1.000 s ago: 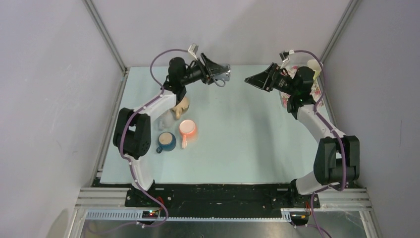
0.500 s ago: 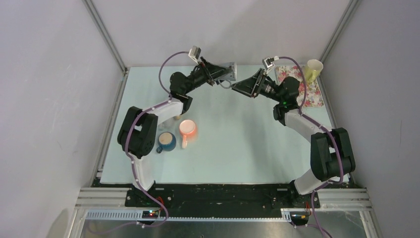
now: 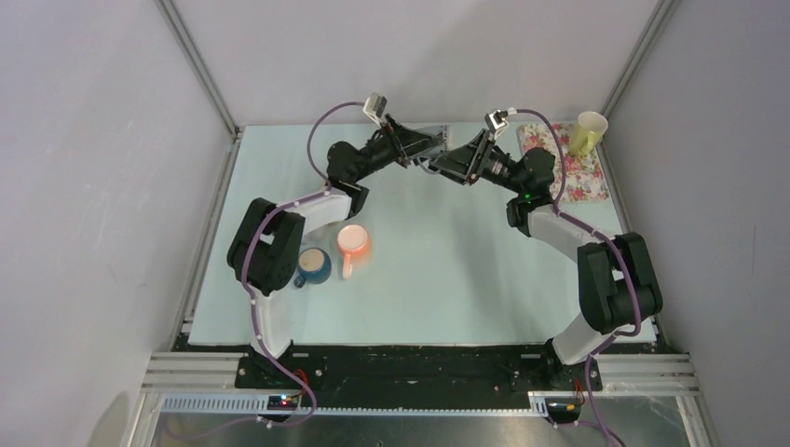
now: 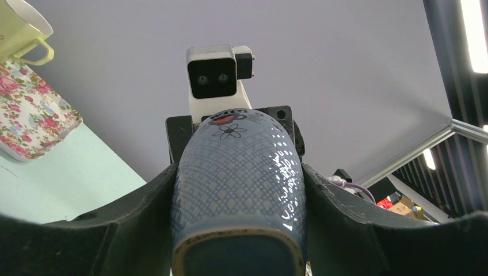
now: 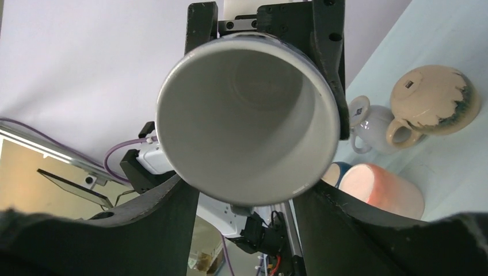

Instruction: Turn the mug right side up

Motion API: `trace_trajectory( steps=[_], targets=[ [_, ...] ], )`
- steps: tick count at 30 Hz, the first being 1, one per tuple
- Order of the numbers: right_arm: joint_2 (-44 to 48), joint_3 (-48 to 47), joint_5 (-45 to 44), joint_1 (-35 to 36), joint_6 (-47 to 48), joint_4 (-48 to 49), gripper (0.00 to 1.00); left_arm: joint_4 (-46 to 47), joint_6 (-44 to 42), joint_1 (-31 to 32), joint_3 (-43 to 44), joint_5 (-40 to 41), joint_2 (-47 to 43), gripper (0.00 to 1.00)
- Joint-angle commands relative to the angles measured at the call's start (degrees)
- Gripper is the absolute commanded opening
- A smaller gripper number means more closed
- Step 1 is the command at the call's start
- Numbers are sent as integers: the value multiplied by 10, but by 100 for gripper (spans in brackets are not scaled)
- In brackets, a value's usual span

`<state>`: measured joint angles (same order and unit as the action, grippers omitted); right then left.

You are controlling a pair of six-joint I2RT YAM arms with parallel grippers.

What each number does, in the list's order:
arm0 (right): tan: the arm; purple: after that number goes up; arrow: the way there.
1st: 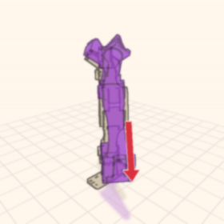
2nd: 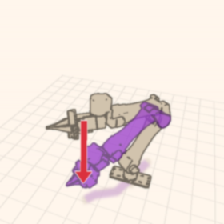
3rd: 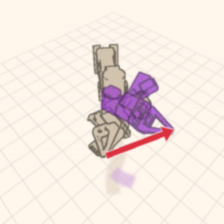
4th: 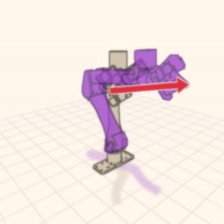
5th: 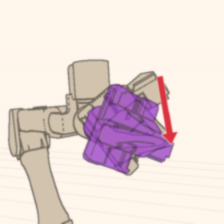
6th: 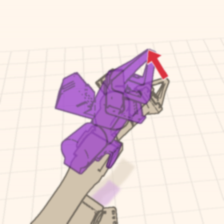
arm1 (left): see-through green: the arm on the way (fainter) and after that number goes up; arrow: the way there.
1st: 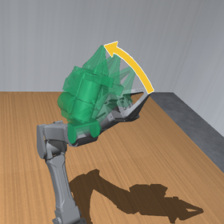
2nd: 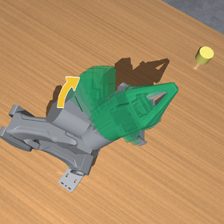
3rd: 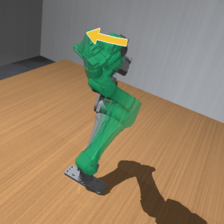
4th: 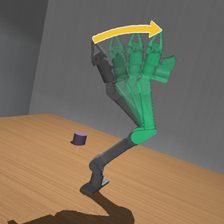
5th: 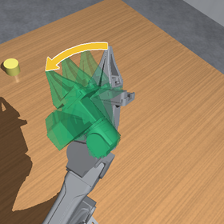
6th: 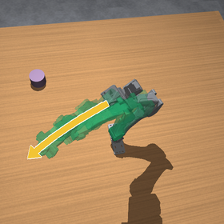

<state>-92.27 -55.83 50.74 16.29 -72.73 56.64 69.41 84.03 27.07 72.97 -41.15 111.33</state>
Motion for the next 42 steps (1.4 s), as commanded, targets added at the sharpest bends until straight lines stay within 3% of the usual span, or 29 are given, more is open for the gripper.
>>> trace_trajectory(
  steps=[1, 9, 18, 28, 42],
  targets=[
    [-1, -1, -13, 7, -19, 46, 62, 56, -9, 9, 11, 2, -1, 0],
    [-11, 0, -26, 14, -21, 32, 42, 75, -23, 11, 9, -5, 14, 0],
    [-13, 0, -28, 17, -2, -6, 31, 86, -49, 11, 17, -37, 27, 0],
    [-14, -16, -14, 22, 18, -53, 27, 92, -73, 11, 27, -83, 35, 0],
    [-16, -27, -2, 29, 9, -57, 28, 113, -65, 10, 40, -108, 51, 4]
  ],
)
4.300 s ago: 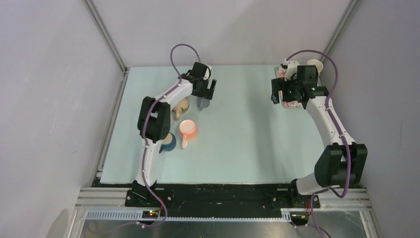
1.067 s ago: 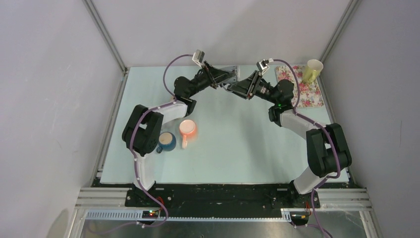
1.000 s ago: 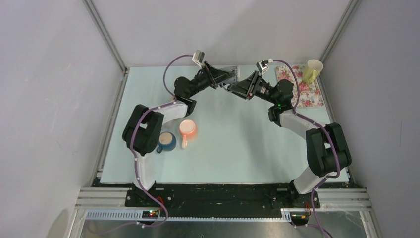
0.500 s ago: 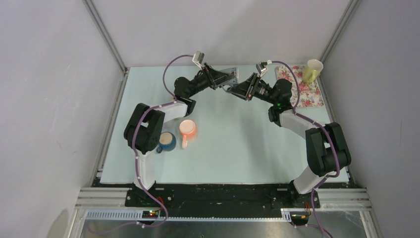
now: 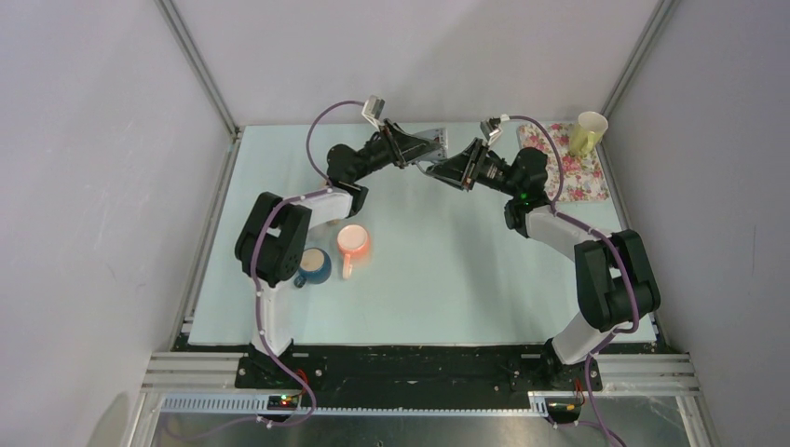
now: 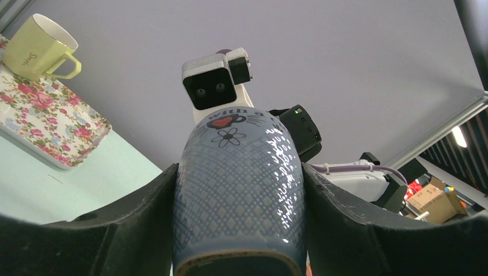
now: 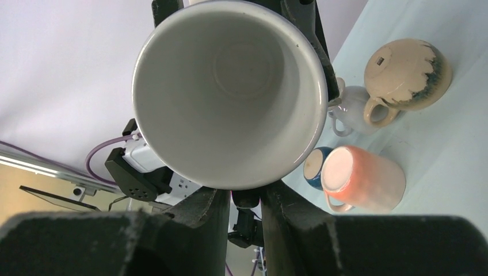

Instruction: Turn the mug right side up

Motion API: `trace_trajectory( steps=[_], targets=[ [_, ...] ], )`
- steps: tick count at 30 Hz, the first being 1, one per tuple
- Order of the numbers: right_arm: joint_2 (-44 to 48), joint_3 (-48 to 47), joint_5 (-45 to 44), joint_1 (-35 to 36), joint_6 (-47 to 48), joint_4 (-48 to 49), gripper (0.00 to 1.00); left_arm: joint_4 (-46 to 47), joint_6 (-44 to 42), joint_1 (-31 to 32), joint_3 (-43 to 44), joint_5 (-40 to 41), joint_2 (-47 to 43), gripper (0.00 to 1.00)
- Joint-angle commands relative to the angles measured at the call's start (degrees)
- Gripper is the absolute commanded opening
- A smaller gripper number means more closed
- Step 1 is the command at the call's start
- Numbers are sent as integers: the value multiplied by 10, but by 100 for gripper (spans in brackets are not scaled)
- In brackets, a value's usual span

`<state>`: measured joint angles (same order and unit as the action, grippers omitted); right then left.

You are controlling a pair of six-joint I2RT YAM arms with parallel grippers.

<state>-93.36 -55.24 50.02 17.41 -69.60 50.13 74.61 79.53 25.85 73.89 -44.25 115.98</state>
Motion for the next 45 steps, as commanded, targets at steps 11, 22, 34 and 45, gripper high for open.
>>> trace_trajectory(
  steps=[11, 22, 34, 45],
  targets=[
    [-9, -33, -1, 17, -48, 19, 31, 63, -29, 23, -27, -22, -24, 0],
    [-10, -32, -5, 29, -54, 29, 18, 63, -64, 35, -55, -26, -30, 0],
    [26, -48, 7, 1, 63, -92, 0, 63, -61, 31, -39, -32, -34, 98],
    [82, -118, 12, -94, 281, -359, 0, -25, -126, -54, -60, -15, -99, 100]
  ],
)
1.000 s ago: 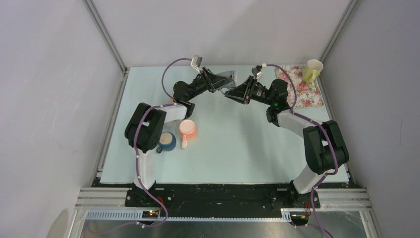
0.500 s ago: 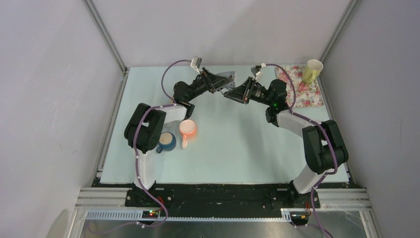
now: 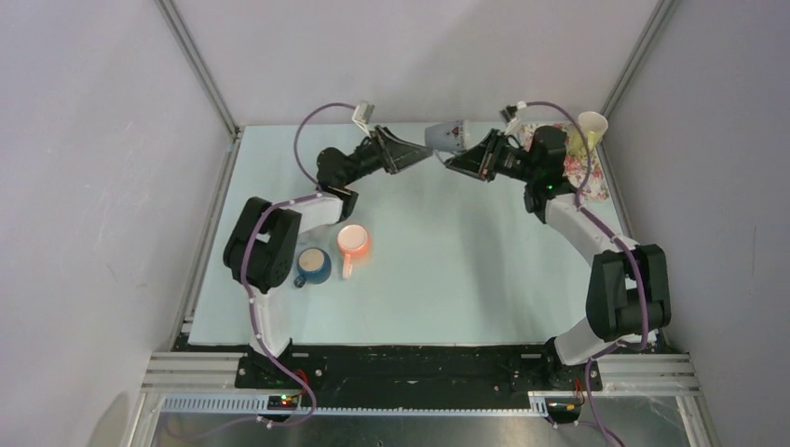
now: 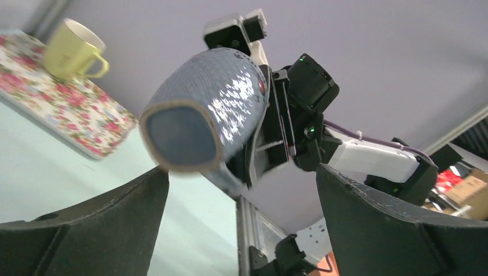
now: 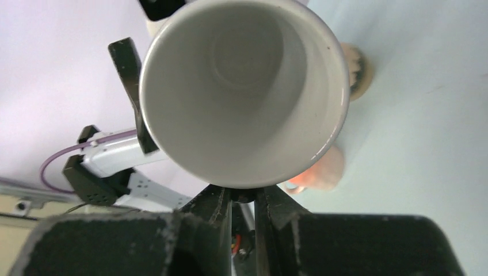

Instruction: Turn the mug right side up

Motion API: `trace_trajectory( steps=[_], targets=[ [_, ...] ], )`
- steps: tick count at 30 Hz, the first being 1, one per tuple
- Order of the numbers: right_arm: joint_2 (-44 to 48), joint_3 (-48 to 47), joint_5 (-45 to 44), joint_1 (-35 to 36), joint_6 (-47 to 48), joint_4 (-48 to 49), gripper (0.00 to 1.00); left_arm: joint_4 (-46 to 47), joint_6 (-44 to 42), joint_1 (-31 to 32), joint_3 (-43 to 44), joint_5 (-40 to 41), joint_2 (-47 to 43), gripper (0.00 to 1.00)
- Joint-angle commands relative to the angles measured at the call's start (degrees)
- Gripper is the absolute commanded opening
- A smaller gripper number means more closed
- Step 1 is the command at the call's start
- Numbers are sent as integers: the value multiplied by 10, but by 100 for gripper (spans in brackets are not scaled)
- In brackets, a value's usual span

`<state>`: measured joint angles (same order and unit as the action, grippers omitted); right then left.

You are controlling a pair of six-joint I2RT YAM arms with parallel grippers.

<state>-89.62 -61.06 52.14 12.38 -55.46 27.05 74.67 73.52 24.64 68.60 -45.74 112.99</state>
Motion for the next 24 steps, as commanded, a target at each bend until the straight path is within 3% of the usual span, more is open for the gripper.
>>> trace_trajectory(
  steps=[1, 6, 10, 12, 19, 21, 24],
  targets=[
    [48, -76, -15, -65, 163, -158, 0, -45, -80, -57, -12, 1, -86, 100],
    [57, -133, -123, -159, 359, -368, 0, -181, -187, -116, -35, -7, -147, 100],
    [61, -153, -253, -203, 487, -448, 0, -287, -263, -174, -67, -11, -204, 100],
    [57, -153, -315, -216, 534, -466, 0, -384, -338, -199, -84, 1, -243, 100],
    [-20, -203, -439, -221, 599, -490, 0, -742, -627, -267, -117, 94, -358, 100],
    [-63, -246, -472, -217, 598, -504, 0, -816, -682, -281, -118, 128, -372, 100],
    [-144, -321, -524, -209, 600, -511, 0, -850, -720, -315, -147, 150, -393, 100]
  ],
)
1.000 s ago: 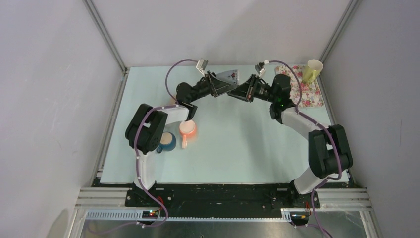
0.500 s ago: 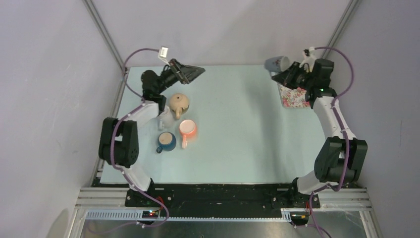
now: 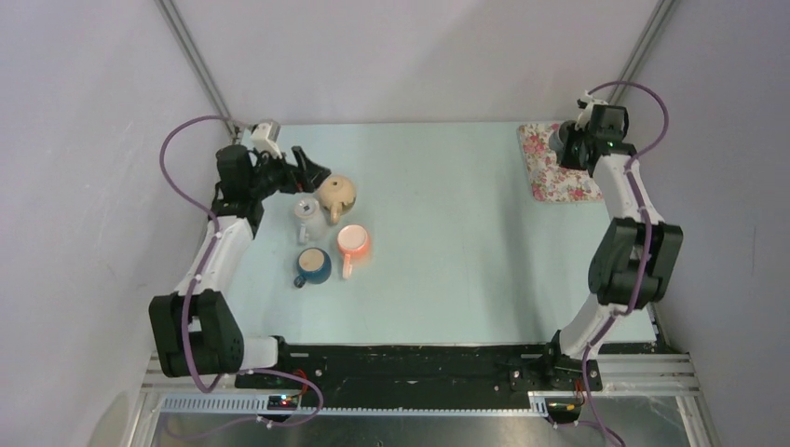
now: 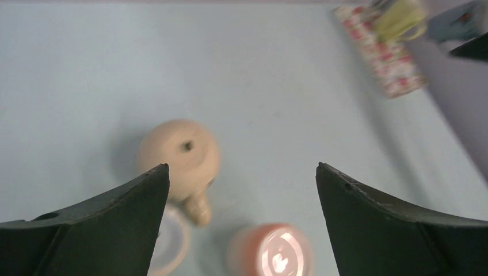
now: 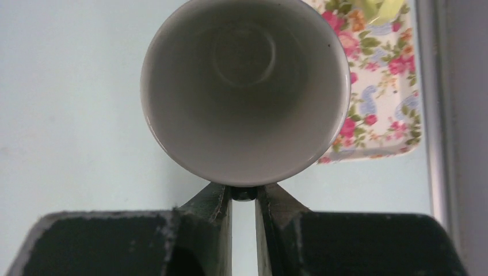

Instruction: Turn the mug right side up

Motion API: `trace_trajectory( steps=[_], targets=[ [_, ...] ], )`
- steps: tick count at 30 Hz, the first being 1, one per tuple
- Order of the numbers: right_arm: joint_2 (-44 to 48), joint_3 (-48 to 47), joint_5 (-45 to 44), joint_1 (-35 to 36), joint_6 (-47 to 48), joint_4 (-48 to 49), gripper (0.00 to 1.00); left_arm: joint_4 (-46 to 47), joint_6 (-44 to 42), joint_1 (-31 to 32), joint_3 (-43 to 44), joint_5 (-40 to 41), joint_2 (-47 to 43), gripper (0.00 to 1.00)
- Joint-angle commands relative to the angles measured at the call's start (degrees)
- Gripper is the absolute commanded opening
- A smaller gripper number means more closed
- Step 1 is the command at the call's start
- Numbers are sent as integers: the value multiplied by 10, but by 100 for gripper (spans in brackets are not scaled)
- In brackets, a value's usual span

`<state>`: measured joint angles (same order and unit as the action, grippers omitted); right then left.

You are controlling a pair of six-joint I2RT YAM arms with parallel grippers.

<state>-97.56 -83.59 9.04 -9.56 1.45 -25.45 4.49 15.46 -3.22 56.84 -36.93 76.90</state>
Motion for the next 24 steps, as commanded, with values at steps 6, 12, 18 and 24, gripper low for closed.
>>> trace_trajectory(
  steps=[6, 12, 18, 24],
  targets=[
    [-209, -244, -136, 16, 41, -22, 0, -172, -189, -87, -54, 99, -55, 100],
    [-312, -339, -152, 17, 61, -22, 0, -191, -239, -91, -66, 125, -73, 100],
    [-403, -445, -145, 17, 71, -63, 0, -211, -268, -91, -75, 143, -76, 100],
    [-414, -464, -135, 25, 78, -55, 0, -230, -293, -91, -78, 165, -76, 100]
  ],
)
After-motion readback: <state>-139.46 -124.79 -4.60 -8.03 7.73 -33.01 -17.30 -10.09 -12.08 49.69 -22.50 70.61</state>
